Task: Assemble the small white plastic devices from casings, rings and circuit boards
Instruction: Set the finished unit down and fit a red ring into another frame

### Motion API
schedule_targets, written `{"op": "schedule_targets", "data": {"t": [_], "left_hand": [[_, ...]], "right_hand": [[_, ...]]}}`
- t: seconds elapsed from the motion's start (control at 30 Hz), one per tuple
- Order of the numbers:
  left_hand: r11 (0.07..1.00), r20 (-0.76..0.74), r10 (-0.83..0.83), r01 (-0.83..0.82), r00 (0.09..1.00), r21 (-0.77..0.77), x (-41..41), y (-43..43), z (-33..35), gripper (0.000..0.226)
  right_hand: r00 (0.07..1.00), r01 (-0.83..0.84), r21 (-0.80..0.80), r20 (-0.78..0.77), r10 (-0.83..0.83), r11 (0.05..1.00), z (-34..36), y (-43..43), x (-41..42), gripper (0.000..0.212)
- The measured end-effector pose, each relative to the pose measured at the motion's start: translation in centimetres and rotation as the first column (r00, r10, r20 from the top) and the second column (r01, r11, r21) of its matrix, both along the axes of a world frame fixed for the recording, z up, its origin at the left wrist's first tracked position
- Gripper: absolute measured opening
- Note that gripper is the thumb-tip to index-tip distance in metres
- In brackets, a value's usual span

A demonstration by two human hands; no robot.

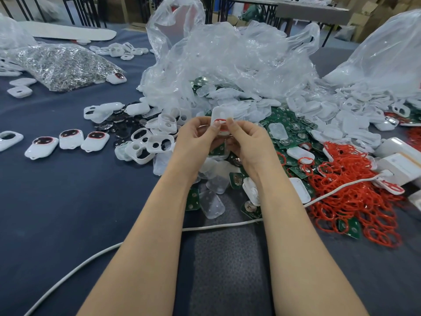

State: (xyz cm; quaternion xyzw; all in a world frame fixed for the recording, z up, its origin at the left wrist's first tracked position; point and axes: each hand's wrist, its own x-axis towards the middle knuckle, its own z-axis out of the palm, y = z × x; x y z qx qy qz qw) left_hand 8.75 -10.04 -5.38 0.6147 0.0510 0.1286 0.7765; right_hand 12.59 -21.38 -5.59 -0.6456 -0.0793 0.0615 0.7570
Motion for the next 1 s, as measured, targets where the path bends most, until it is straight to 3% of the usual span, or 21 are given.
{"op": "schedule_targets", "data": {"t": [0.13, 0.3, 0.53, 0.77, 1.0], "left_hand": [[1.000, -0.014, 0.006, -0.006, 1.000, 0.017, 0.02, 0.02, -0.05, 0.003], [0.993, -0.049, 0.016, -0.011, 0.999, 0.117, -0.03, -0.03, -0.11, 0.018], [0.978, -0.065, 0.143, -0.131, 0.988, 0.164, 0.28, 0.13, -0.06, 0.025], [0.980, -0.051, 0.131, -0.122, 0.990, 0.155, 0.35, -0.05, -0.25, 0.024], [0.989, -0.066, 0.112, -0.105, 0.992, 0.106, 0.45, 0.08, -0.38, 0.013]], "right_hand": [[0.999, 0.034, -0.060, 0.034, -0.032, 0.998, -0.22, 0.17, 0.07, 0.019], [0.987, 0.122, -0.198, 0.128, -0.098, 0.973, -0.49, 0.39, 0.16, 0.028], [0.982, 0.024, -0.219, 0.187, 0.018, 0.975, -0.26, 0.71, -0.19, 0.023], [0.967, 0.112, -0.289, 0.254, -0.037, 0.951, -0.21, 0.93, -0.30, 0.019], [0.979, 0.114, -0.249, 0.195, -0.066, 0.962, -0.13, 1.04, -0.36, 0.018]]}}
